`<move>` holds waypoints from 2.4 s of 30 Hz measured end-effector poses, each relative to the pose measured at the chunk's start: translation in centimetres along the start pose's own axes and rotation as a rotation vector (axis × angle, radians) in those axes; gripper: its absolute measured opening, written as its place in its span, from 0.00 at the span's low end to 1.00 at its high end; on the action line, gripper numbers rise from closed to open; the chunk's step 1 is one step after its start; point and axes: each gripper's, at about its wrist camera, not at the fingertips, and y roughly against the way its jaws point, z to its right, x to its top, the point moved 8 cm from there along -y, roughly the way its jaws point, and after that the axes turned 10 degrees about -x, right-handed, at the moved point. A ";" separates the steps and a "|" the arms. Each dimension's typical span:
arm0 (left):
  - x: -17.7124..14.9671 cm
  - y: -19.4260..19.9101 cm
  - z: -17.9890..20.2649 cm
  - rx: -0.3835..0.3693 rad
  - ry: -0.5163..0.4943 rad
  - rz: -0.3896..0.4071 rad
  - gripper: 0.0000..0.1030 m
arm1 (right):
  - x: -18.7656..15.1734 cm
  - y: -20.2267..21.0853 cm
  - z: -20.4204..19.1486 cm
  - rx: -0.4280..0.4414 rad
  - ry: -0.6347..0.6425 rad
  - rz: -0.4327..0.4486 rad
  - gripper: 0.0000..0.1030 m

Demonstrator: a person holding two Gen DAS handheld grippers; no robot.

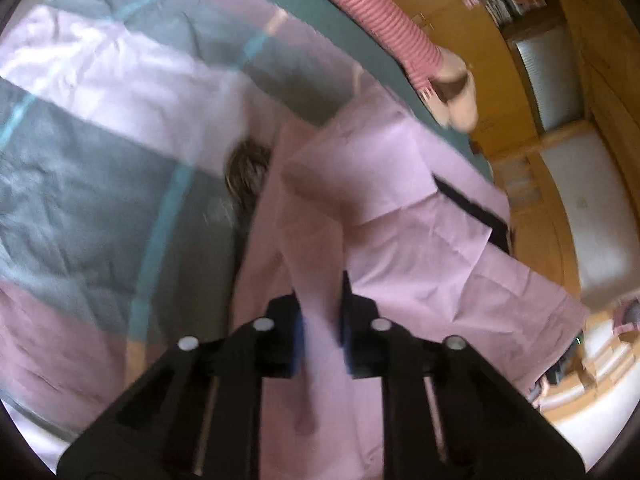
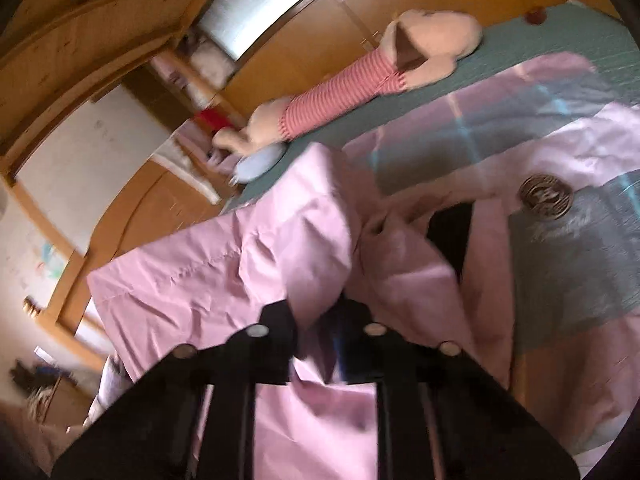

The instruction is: Fold large clothes

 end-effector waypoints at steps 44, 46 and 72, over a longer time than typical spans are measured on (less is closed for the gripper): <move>4.7 -10.1 5.2 0.383 -0.300 0.075 0.32 | 4.4 -15.0 -2.0 -0.583 0.130 0.071 0.39; 4.5 -9.8 5.2 0.363 -0.281 0.086 0.32 | 5.1 -13.9 1.2 -0.600 0.057 0.080 0.09; -7.0 2.8 3.3 0.385 -0.289 0.239 0.70 | -3.2 0.7 7.4 -0.766 -0.032 0.123 0.79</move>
